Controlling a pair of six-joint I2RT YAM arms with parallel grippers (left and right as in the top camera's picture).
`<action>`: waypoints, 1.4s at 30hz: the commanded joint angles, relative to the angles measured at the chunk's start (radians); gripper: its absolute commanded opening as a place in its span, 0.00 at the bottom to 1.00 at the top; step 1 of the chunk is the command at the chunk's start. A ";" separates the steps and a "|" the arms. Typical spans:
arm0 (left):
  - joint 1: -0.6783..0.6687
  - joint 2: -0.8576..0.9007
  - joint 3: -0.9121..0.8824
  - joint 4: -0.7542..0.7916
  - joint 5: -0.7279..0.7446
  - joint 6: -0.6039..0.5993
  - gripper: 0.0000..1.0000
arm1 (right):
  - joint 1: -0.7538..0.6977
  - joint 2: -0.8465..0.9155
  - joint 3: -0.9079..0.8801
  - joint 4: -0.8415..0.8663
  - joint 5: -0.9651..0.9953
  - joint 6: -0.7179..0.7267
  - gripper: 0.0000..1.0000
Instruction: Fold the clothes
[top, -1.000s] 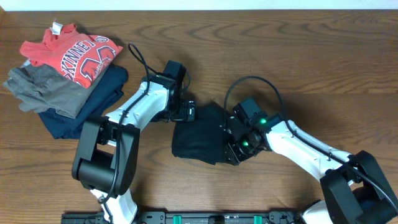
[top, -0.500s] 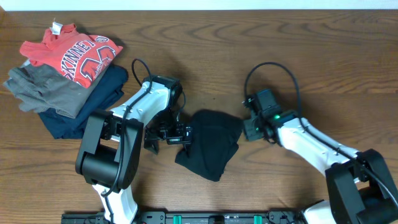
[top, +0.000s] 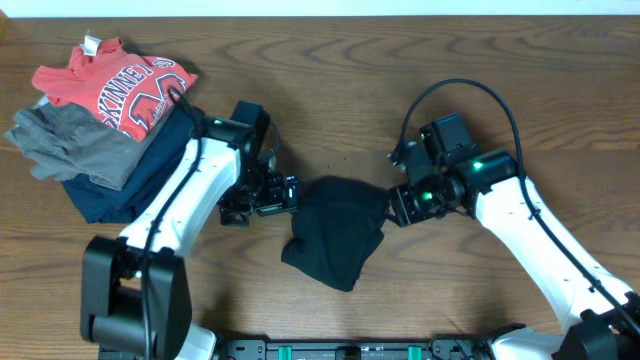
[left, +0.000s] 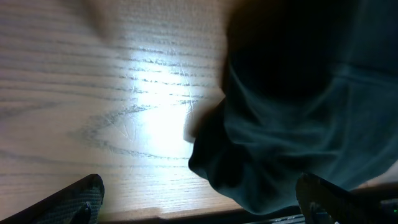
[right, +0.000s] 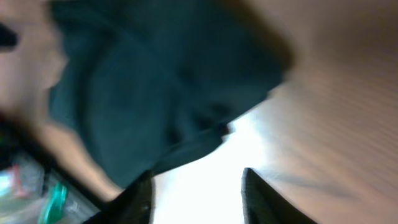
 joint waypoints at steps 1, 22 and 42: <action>-0.010 -0.012 0.008 0.011 -0.020 -0.011 0.98 | 0.039 0.010 -0.022 -0.009 -0.127 0.003 0.35; -0.101 -0.008 -0.199 0.354 -0.020 -0.012 0.98 | 0.230 0.068 -0.236 0.262 -0.097 0.187 0.10; -0.101 -0.003 -0.248 0.395 -0.005 -0.024 0.98 | 0.248 0.068 -0.238 0.294 -0.056 0.307 0.01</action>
